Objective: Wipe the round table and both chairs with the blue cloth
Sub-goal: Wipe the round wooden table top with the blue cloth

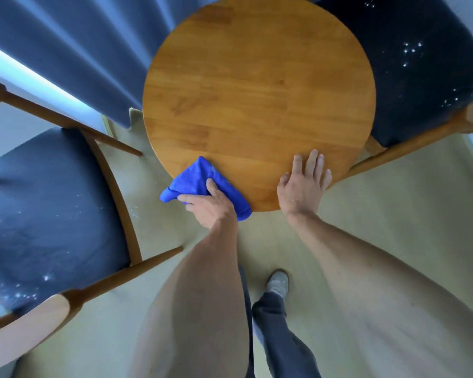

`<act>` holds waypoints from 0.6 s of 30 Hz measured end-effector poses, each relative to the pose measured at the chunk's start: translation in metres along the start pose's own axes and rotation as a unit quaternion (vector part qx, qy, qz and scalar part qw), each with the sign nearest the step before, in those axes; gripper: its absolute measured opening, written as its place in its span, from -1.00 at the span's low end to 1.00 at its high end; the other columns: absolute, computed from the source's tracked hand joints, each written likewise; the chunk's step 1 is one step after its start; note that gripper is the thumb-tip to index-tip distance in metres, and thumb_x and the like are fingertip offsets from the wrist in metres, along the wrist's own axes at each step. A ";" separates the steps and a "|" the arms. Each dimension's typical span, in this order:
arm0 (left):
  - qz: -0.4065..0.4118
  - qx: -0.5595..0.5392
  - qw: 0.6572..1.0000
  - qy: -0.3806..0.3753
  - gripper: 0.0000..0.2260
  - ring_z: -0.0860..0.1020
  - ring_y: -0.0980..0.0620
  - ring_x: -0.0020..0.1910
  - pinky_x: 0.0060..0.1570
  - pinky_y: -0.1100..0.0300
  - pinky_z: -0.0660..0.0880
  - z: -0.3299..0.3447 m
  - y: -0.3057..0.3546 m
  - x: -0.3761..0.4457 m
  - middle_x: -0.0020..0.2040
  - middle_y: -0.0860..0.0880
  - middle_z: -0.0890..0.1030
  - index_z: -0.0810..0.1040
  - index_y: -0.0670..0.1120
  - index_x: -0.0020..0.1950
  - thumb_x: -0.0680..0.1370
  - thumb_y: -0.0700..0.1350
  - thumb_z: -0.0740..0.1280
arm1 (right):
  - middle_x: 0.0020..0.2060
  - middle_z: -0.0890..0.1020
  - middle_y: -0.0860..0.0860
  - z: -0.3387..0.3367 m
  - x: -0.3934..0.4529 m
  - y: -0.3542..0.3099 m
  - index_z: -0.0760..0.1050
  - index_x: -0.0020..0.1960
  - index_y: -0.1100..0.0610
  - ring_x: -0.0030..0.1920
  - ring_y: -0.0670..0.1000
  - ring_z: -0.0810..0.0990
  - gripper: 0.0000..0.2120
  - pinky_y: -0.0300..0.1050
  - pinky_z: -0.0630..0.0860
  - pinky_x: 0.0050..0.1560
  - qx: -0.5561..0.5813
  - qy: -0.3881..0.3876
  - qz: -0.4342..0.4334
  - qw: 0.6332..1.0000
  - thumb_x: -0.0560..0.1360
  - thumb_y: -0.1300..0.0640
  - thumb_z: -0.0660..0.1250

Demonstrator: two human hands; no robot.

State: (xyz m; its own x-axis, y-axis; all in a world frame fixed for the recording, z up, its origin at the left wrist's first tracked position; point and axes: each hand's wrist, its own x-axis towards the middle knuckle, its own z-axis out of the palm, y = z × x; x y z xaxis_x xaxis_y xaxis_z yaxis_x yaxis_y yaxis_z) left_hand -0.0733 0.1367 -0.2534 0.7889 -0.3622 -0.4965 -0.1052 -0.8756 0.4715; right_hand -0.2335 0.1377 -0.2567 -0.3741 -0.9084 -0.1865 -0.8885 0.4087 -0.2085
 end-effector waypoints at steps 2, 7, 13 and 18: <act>0.022 0.013 1.000 0.008 -0.23 0.46 -0.29 0.22 0.13 -0.07 0.40 0.000 0.005 0.009 0.37 -0.24 0.33 -0.10 -0.20 0.57 0.59 0.24 0.13 | 0.57 0.12 0.21 0.006 0.001 -0.010 0.23 0.52 0.20 0.57 0.20 0.07 -0.48 0.23 0.04 0.51 -0.008 -0.002 -0.022 1.000 0.58 0.12 0.15; 0.106 0.090 0.989 0.040 -0.25 0.26 -0.28 0.42 0.32 -0.09 0.32 -0.001 0.025 0.042 0.49 -0.33 0.16 -0.10 -0.28 0.57 0.62 0.17 0.14 | 0.57 0.12 0.22 0.017 0.023 -0.044 0.23 0.51 0.22 0.57 0.20 0.09 -0.51 0.20 0.09 0.51 -0.010 0.002 -0.082 0.997 0.60 0.15 0.13; 0.186 0.209 0.957 0.071 -0.31 0.04 -0.22 0.55 0.44 -0.05 0.10 -0.001 0.061 0.091 0.55 -0.32 0.05 -0.07 -0.23 0.58 0.64 0.17 0.06 | 0.56 0.12 0.26 0.023 0.052 -0.073 0.25 0.49 0.13 0.57 0.24 0.07 -0.50 0.20 0.07 0.52 -0.003 0.022 -0.070 0.997 0.55 0.20 0.18; 0.240 0.274 0.929 0.070 -0.32 0.04 -0.28 0.54 0.43 -0.08 0.10 0.001 0.107 0.139 0.55 -0.35 0.04 -0.06 -0.24 0.58 0.62 0.16 0.02 | 0.53 0.23 0.21 0.022 0.092 -0.104 0.35 0.37 0.14 0.55 0.20 0.15 -0.56 0.23 0.07 0.51 0.007 0.046 -0.083 0.995 0.50 0.27 0.26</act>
State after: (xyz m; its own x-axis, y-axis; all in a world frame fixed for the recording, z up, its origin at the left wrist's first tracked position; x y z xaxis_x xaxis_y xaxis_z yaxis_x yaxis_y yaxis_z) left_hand 0.0244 -0.0074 -0.2728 0.6386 -0.7411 -0.2073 -0.7267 -0.6694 0.1542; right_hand -0.1692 0.0133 -0.2736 -0.2449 -0.9677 -0.0594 -0.9369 0.2520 -0.2424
